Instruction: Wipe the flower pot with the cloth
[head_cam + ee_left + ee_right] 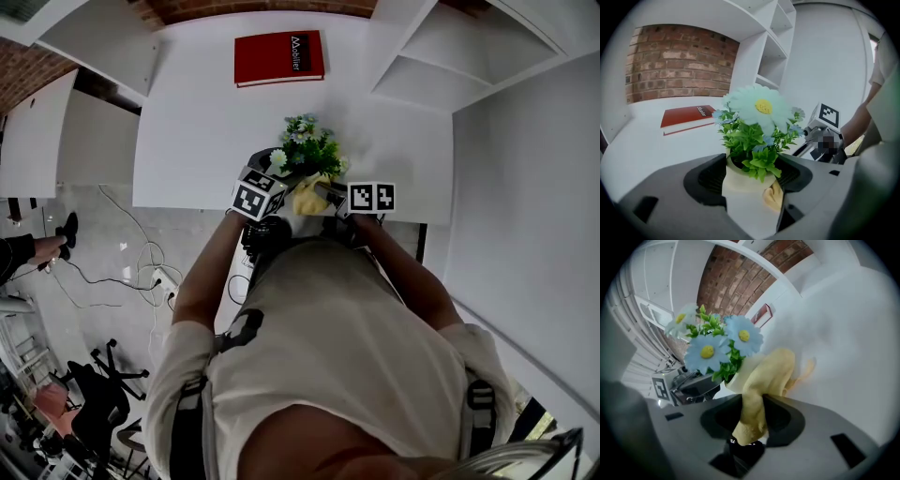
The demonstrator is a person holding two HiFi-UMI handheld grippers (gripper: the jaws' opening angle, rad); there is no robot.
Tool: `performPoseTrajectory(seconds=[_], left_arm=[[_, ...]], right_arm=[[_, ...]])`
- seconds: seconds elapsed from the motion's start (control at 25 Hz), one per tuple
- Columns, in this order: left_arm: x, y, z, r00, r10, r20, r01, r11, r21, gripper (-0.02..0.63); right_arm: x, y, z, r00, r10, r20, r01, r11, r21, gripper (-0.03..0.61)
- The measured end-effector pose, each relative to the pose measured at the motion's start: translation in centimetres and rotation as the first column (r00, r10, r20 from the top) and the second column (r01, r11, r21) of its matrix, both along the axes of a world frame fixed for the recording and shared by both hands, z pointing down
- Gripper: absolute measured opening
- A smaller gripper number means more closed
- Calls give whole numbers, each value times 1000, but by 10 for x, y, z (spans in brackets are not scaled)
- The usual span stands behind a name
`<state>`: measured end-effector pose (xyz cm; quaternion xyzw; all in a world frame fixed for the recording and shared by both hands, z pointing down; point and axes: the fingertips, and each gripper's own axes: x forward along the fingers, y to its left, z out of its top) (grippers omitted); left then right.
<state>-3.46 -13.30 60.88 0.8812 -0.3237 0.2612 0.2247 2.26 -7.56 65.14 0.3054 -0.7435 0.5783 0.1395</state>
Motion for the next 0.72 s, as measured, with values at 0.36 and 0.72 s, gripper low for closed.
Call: performPoseTrajectory(seconds=[0.36,0.72], left_arm=[[1,28,-2,999,28,17,-28,1000,-9,311],[16,49,-2,999,26,-21,-26,1000,-3,311]], right_arm=[[16,-4,-12,998,66,0,-66,998,21,140],[31,-22,-34,985,167,32,-169,981,93,140]])
